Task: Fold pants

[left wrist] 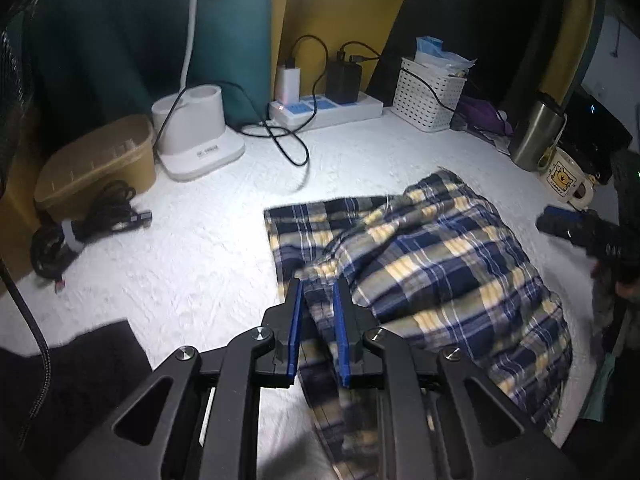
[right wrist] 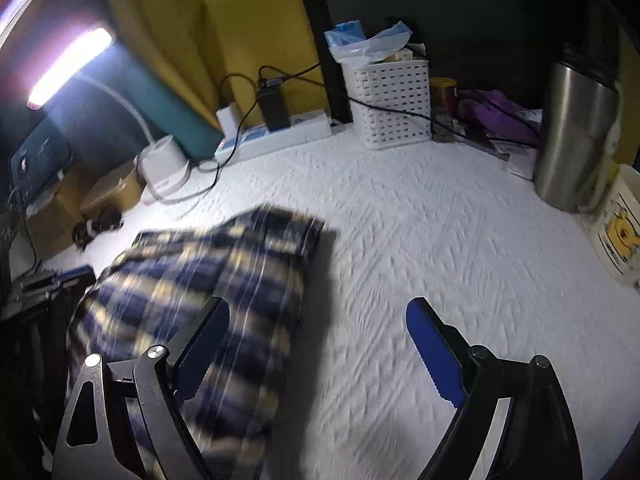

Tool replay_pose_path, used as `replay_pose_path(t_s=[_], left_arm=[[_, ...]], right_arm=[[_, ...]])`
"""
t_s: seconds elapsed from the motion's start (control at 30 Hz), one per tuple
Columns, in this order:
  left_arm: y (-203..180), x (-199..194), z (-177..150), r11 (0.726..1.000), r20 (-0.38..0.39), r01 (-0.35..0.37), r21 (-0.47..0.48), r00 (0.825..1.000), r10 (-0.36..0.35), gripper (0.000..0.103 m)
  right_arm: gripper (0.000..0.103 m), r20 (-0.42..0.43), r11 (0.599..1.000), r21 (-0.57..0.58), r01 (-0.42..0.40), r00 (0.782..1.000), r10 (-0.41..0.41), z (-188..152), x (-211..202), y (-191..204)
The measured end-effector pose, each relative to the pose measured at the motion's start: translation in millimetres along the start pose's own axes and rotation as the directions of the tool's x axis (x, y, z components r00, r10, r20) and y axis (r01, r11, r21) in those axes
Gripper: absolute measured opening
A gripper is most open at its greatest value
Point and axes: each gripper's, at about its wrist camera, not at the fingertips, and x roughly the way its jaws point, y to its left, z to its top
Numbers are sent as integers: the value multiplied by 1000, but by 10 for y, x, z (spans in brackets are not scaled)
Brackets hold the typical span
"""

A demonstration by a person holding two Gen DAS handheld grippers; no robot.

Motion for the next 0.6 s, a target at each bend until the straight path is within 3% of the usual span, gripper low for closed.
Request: replay_pose_path(t_s=[0.03, 0.2, 0.43, 0.53, 0.6], left_arm=[[14, -22, -32, 1000, 0, -8, -9, 1000, 8, 14], [-42, -127, -164, 1000, -1, 6, -13, 1000, -6, 14], [-241, -94, -396, 1000, -62, 9, 24, 998, -7, 15], [-212, -43, -476, 1000, -79, 4, 18, 997, -2, 15], [-206, -43, -528, 1000, -77, 4, 21, 997, -2, 15]], right_arm=[[89, -2, 1000, -8, -3, 1000, 3, -57, -40, 38], [57, -42, 999, -32, -15, 999, 14, -335, -142, 186], [41, -93, 998, -18, -66, 994, 64, -698, -183, 327], [35, -127, 998, -31, -51, 991, 46, -869, -111, 392], [34, -105, 998, -65, -15, 994, 8, -946, -163, 448]])
